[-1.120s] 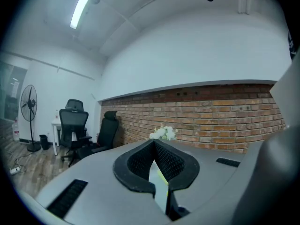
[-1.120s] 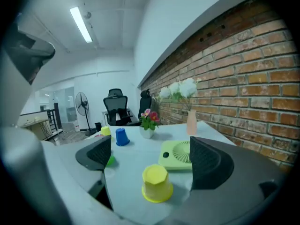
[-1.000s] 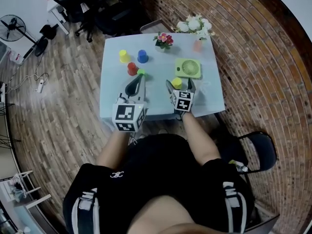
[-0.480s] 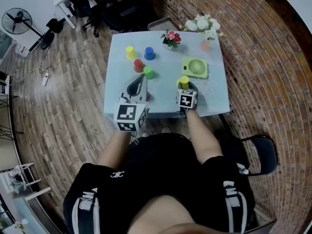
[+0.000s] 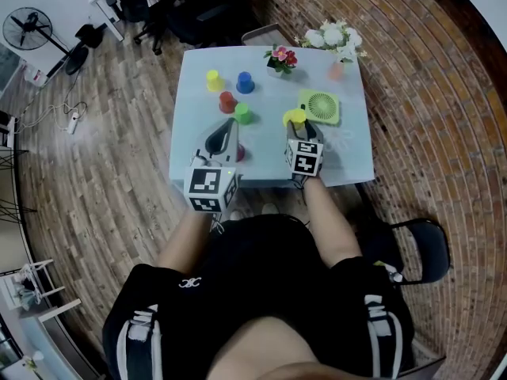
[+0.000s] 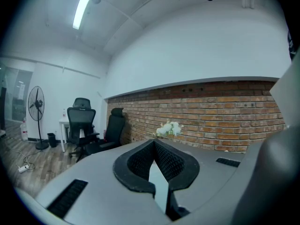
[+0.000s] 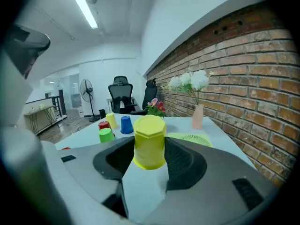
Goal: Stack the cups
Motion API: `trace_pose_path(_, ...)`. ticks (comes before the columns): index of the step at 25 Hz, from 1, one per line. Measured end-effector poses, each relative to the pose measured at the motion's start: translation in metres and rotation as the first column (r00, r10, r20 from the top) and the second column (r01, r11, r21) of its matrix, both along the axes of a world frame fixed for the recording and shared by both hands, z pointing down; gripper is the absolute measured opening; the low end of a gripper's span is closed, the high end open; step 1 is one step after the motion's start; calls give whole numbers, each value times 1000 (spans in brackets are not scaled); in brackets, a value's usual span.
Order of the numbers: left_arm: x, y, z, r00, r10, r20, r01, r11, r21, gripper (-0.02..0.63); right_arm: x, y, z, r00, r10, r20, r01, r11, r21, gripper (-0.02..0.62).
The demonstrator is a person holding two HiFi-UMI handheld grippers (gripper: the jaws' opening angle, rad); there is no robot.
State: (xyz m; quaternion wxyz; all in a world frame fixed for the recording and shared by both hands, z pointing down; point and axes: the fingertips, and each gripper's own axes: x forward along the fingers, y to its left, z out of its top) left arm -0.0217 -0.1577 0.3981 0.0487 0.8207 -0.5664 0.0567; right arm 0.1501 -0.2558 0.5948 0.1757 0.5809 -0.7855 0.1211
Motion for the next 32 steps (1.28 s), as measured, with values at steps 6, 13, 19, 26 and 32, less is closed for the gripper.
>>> trace_pose_path(6, -16, 5, 2, 999, -39, -9, 39, 999, -6, 2, -33, 15, -6, 995, -95, -33, 96, 995, 13, 202)
trace_pose_path(13, -50, 19, 11, 992, -121, -20, 121, 992, -30, 2, -72, 42, 24, 982, -190, -16, 189, 980, -65, 202)
trace_pose_path(19, -74, 37, 21, 982, -186, -29, 184, 981, -65, 2, -100, 62, 52, 965, -263, -11, 260, 958, -119, 201)
trace_pose_path(26, -96, 55, 33, 972, -235, -23, 232, 968, -95, 2, -122, 82, 73, 951, -308, -23, 300, 940, -162, 202)
trace_pose_path(32, -105, 65, 34, 969, -247, -23, 244, 965, -100, 2, -128, 94, 86, 945, -319, -67, 303, 936, -180, 201)
